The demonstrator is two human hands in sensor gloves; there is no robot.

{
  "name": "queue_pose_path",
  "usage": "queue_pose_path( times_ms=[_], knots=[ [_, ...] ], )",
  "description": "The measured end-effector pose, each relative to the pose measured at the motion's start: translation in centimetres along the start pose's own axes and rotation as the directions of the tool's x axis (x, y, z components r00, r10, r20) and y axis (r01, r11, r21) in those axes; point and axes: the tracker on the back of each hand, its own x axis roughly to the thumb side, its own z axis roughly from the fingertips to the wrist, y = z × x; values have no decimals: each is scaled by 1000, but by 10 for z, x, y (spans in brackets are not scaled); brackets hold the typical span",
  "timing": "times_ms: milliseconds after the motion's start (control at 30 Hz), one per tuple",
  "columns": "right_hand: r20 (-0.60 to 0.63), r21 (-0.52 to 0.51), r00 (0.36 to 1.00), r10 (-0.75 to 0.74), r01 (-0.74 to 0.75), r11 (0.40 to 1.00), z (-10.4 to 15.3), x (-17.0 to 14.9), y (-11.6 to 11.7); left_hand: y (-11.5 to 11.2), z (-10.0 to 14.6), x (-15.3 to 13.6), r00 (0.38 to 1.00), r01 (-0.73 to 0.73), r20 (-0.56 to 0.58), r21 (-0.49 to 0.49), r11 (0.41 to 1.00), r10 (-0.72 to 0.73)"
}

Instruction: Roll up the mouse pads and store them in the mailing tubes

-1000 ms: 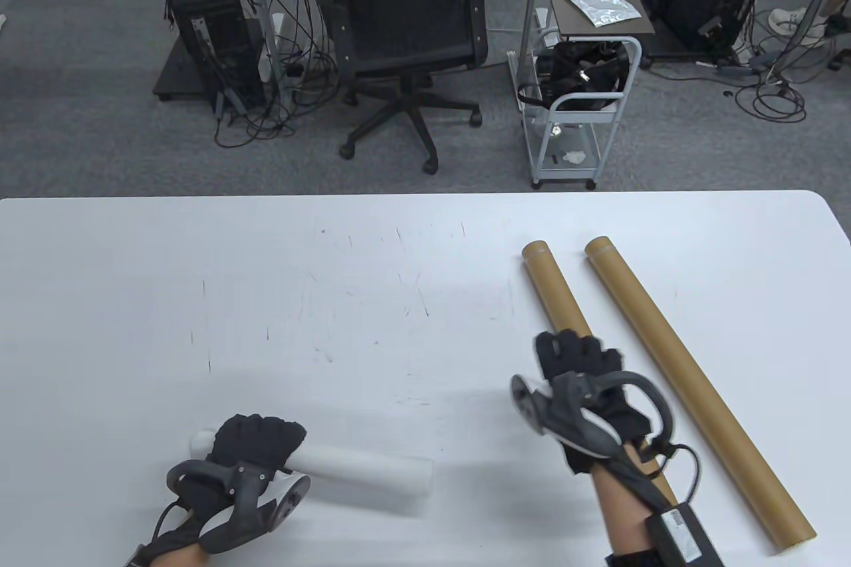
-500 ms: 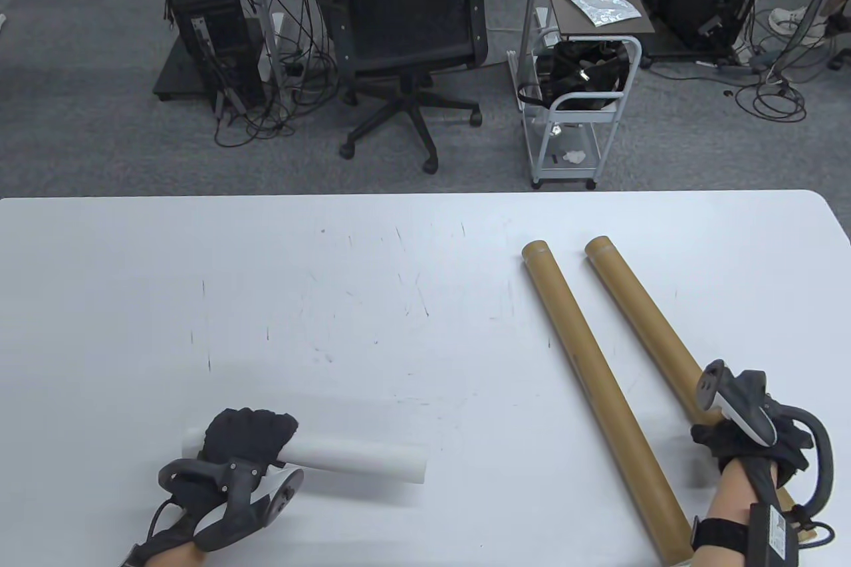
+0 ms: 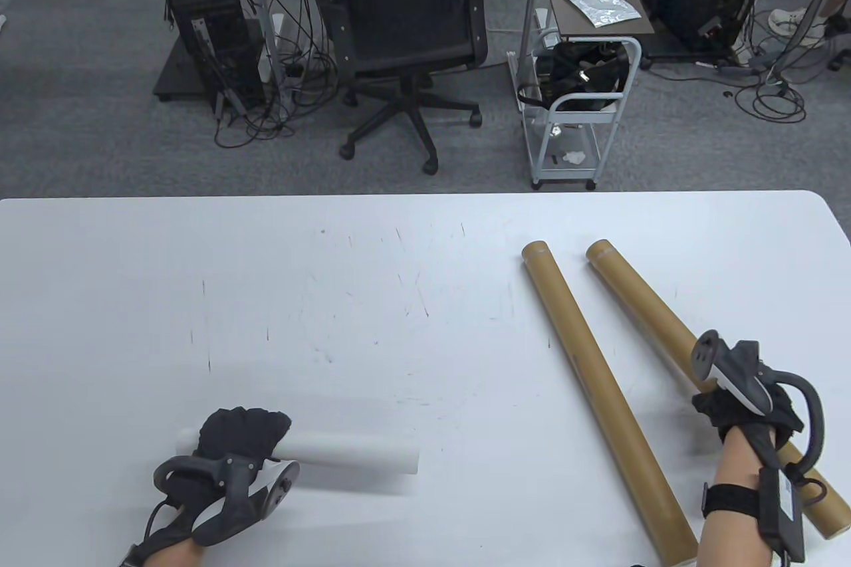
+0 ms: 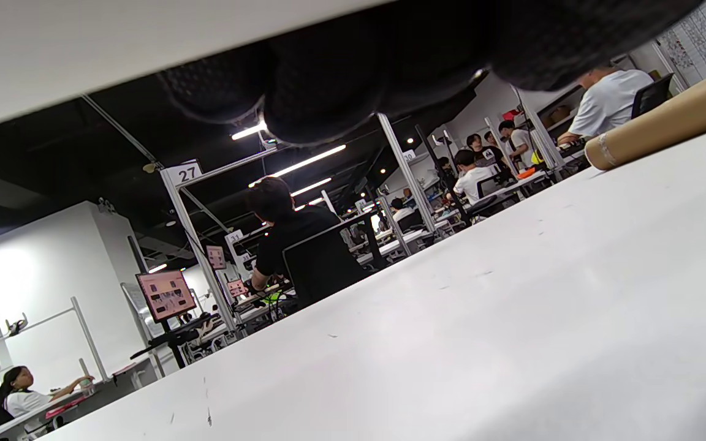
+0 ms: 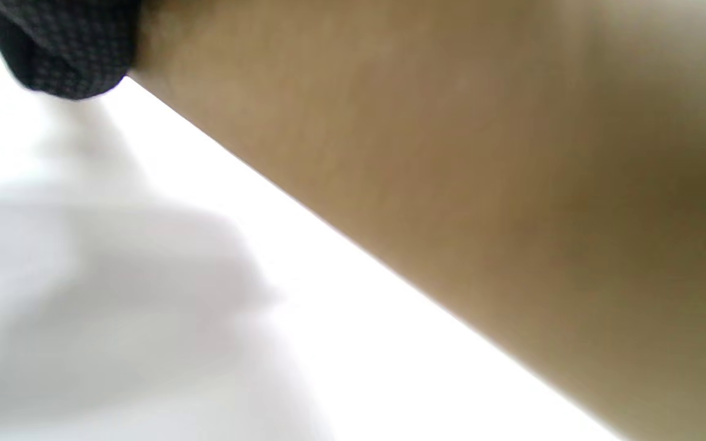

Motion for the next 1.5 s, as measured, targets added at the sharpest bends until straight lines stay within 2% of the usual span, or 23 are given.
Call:
queue_pose_path(
  times_ms=[100,167,267,333,367,433,533,600,667,700,767,800,900,1067,1233,1333,1400,1500],
  knots=[
    [-63,-86,998,-27,22,996,18,-23,-23,3,0,-3,1000,-3,-11,11,1000,3],
    [-69,-195,991,-118,103,975,34,-31,-39,5,-1,-5,1000,-7,-21,18,1000,8],
    [56,-342,960,-274,277,898,68,-24,-68,5,-2,-10,999,-18,-41,16,1000,19],
    [151,-423,940,-306,341,840,92,-12,-81,4,-3,-15,998,-14,-57,9,1000,15],
    [220,-470,924,-312,381,797,110,-1,-85,2,-2,-19,997,-10,-71,-1,1000,10],
    [305,-523,912,-275,402,752,137,18,-88,-2,-1,-26,995,-5,-97,-22,1000,2],
    [370,-577,904,-214,404,709,166,49,-89,-10,-1,-37,990,-3,-144,-59,998,-6],
    [416,-590,895,-159,399,702,184,72,-84,-16,-3,-45,982,-29,-187,-92,995,11],
    [396,-654,912,-102,359,666,195,86,-73,-21,-4,-51,975,-49,-220,-116,992,23],
    [392,-684,916,-83,350,640,198,92,-61,-23,-4,-54,972,-50,-232,-124,991,20],
    [425,-667,905,-39,342,662,198,98,-48,-26,-5,-58,969,-27,-246,-140,990,-9],
    [416,-685,909,-22,329,650,198,99,-43,-27,-5,-60,965,-25,-260,-152,988,-16],
    [363,-723,930,52,246,645,195,100,-39,-32,-6,-66,949,-67,-315,-176,982,9],
    [369,-717,925,87,224,660,194,104,-35,-33,-4,-69,945,-63,-327,-179,982,1],
    [351,-741,926,138,185,646,197,110,-36,-29,-4,-62,962,-108,-264,-154,982,64],
    [365,-710,924,116,195,677,193,104,-34,-29,-2,-63,974,-139,-203,-161,977,105],
    [376,-685,922,93,209,698,189,101,-33,-29,-1,-65,969,-225,-149,-196,955,198],
    [418,-663,906,72,250,705,192,101,-35,-21,0,-58,954,-291,-123,-146,946,274]
  ],
)
